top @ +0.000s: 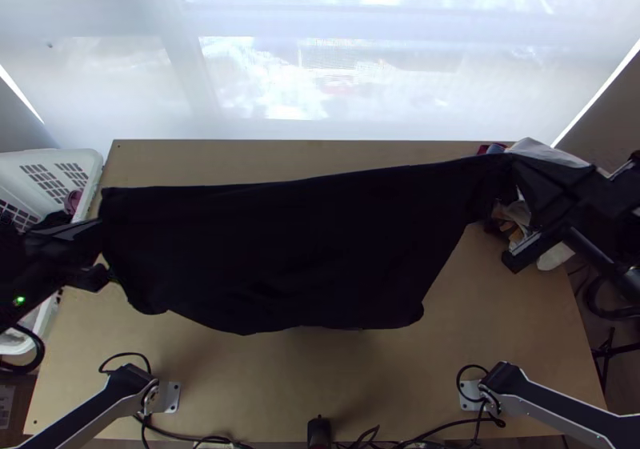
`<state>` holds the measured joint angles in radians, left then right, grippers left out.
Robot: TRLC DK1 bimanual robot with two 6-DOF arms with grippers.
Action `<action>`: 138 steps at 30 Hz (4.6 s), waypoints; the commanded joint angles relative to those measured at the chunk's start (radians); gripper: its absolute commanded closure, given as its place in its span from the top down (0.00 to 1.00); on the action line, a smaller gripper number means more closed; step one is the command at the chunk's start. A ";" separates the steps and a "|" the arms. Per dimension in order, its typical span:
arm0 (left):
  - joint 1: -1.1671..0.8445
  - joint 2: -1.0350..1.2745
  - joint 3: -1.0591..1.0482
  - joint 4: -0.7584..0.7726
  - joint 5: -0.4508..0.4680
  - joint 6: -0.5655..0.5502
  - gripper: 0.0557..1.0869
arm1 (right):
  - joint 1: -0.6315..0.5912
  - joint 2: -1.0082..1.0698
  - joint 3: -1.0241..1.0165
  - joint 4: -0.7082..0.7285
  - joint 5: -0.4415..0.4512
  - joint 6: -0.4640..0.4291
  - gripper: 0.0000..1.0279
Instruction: Fold the t-shirt
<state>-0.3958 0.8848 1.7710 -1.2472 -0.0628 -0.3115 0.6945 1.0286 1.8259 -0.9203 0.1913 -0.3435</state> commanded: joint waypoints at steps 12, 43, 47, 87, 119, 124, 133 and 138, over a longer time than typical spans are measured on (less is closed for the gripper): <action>0.051 0.118 -0.676 0.664 -0.031 0.135 0.03 | -0.039 0.203 -0.479 0.452 -0.125 -0.038 0.03; 0.239 1.040 -0.199 0.664 -0.017 0.134 0.95 | -0.311 0.852 -0.246 0.730 -0.142 -0.080 0.03; 0.245 1.008 -0.199 0.509 0.044 0.192 0.95 | -0.306 0.854 -0.249 0.730 -0.142 -0.078 0.03; 0.195 1.048 -0.199 0.416 0.052 0.284 0.35 | -0.282 0.821 -0.269 0.730 -0.142 -0.084 0.03; 0.209 1.079 -0.212 0.420 0.055 0.339 0.03 | -0.280 0.814 -0.275 0.724 -0.142 -0.083 0.03; 0.212 1.079 -0.196 0.405 0.054 0.339 0.03 | -0.280 0.806 -0.270 0.719 -0.142 -0.083 0.03; 0.244 0.999 -0.039 0.279 0.055 0.313 0.03 | -0.266 0.729 -0.220 0.670 -0.131 -0.084 0.03; 0.256 0.884 0.070 0.223 0.054 0.265 0.03 | -0.247 0.646 -0.212 0.638 -0.102 -0.091 0.03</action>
<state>-0.1574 1.8812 1.7187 -0.9573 -0.0074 -0.0002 0.4286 1.7599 1.5967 -0.2481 0.0616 -0.4271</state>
